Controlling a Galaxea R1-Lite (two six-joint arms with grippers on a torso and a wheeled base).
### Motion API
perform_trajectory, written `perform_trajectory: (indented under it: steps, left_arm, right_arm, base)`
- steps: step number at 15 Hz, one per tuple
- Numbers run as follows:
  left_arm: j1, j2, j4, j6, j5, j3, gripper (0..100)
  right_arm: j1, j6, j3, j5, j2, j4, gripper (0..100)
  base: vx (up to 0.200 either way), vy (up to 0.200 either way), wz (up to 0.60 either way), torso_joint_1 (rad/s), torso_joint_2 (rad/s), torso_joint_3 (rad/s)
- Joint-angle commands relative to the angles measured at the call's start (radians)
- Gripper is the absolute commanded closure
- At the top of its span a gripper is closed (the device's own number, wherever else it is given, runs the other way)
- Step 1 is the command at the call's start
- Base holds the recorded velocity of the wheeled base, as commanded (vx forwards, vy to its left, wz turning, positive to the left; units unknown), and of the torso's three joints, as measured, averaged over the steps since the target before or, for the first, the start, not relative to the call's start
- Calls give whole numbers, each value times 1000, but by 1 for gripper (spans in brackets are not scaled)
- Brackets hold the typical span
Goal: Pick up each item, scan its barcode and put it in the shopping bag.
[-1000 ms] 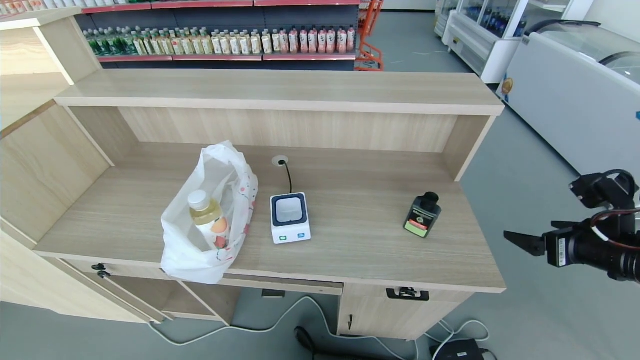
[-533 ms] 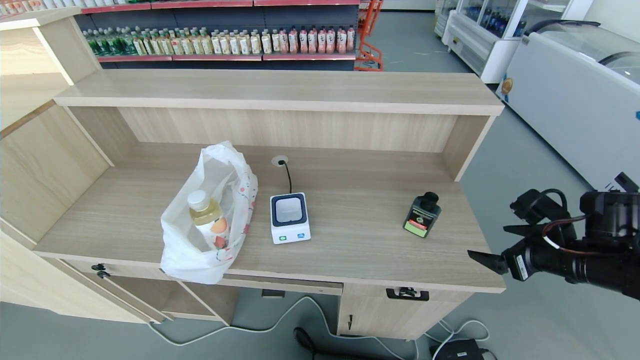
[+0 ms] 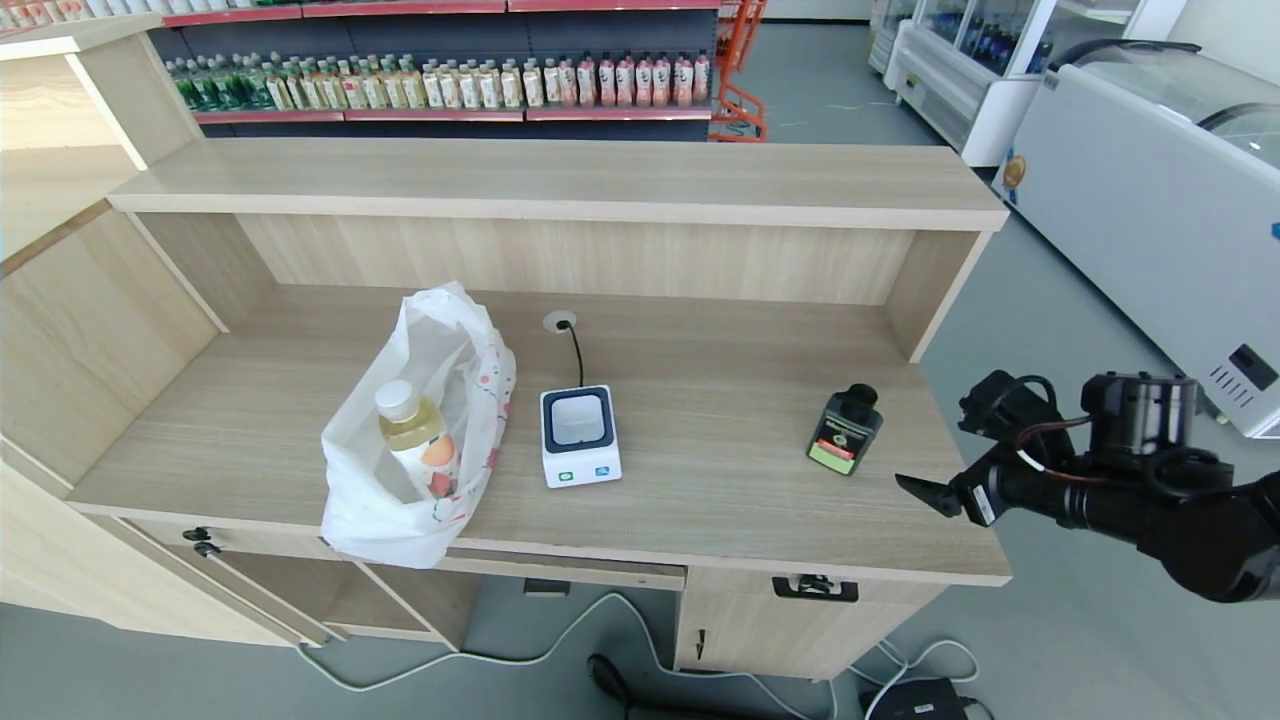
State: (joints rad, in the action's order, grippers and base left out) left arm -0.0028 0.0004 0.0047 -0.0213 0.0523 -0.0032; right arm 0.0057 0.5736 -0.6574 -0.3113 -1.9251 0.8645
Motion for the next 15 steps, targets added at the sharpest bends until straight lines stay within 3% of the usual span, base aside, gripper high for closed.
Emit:
perform_trajectory:
  steps: [1, 8, 9, 15]
  left_arm:
    - [0, 1, 0, 0, 0, 0, 100]
    - [0, 1, 0, 0, 0, 0, 100]
    - [0, 1, 0, 0, 0, 0, 100]
    - [0, 1, 0, 0, 0, 0, 100]
  right_arm:
    - [25, -1, -71, -19, -94, 7, 0]
    - [85, -32, -209, -31, -241, 67, 0]
    - [88, -32, -217, -32, -253, 80, 100]
    - [89, -44, -246, -57, -290, 110, 100]
  base:
    - [0, 0, 0, 0, 0, 0]
    - [0, 0, 0, 0, 0, 0]
    - [0, 0, 0, 0, 0, 0]
    - [0, 0, 0, 0, 0, 0]
